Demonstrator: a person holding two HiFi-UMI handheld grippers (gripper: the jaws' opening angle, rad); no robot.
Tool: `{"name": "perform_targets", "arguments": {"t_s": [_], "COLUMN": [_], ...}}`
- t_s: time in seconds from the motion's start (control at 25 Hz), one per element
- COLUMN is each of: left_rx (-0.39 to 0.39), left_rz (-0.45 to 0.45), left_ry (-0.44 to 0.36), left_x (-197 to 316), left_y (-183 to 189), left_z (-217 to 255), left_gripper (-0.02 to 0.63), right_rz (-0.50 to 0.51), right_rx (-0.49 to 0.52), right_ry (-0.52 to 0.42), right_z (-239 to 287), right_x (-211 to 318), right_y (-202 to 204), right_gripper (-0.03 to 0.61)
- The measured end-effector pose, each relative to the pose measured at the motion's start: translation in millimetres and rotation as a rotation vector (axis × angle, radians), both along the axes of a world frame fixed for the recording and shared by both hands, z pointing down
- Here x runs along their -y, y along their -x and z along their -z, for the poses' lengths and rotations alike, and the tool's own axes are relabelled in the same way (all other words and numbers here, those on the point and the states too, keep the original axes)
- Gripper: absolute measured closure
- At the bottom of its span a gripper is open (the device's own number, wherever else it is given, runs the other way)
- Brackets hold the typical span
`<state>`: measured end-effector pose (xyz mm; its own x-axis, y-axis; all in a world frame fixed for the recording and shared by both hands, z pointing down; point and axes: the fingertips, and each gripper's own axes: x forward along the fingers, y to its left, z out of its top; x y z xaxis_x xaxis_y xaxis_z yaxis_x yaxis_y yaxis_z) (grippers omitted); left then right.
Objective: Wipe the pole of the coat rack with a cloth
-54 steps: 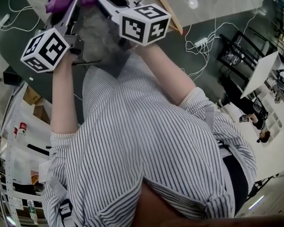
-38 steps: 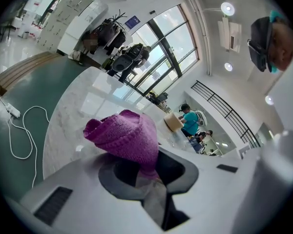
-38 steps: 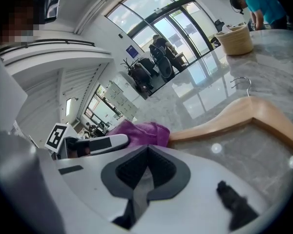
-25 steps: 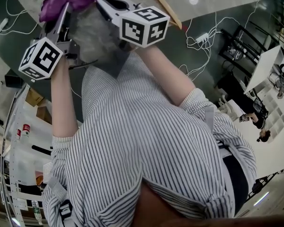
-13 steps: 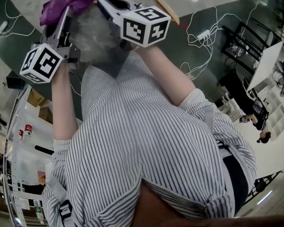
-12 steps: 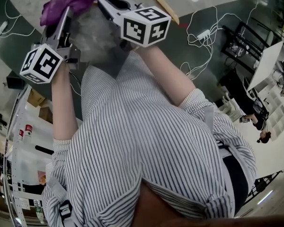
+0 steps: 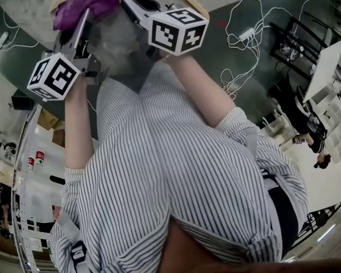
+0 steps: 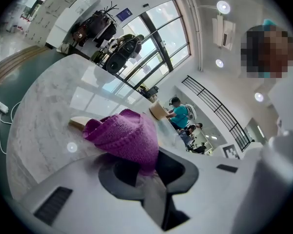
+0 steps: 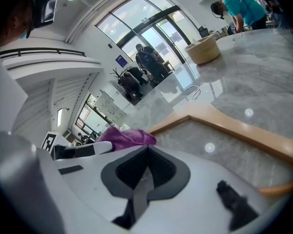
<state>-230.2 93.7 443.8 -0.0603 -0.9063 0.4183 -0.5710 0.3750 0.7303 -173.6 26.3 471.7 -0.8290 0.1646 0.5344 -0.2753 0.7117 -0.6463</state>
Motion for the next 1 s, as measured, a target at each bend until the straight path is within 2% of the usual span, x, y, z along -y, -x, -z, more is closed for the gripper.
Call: {"name": "perform_targets", "arguments": {"t_s": [0.56,1.0], "left_rx": [-0.011,-0.015], "left_rz": [-0.120,-0.211], "left_ry": [0.018,0.040], "left_x": [41.9,95.5], "left_y": [-46.2,-96.1], "left_z": [1.5,-5.0], "left_gripper": [0.534,0.534], "right_rz": [-0.084,-0.165], "right_rx": [-0.008,-0.011], "right_ry": [0.003,0.031], "right_z": [1.4,-8.4], "right_x": [34.0,79.7], "right_y": [-49.5,-99.7], "right_gripper": [0.565,0.565]}}
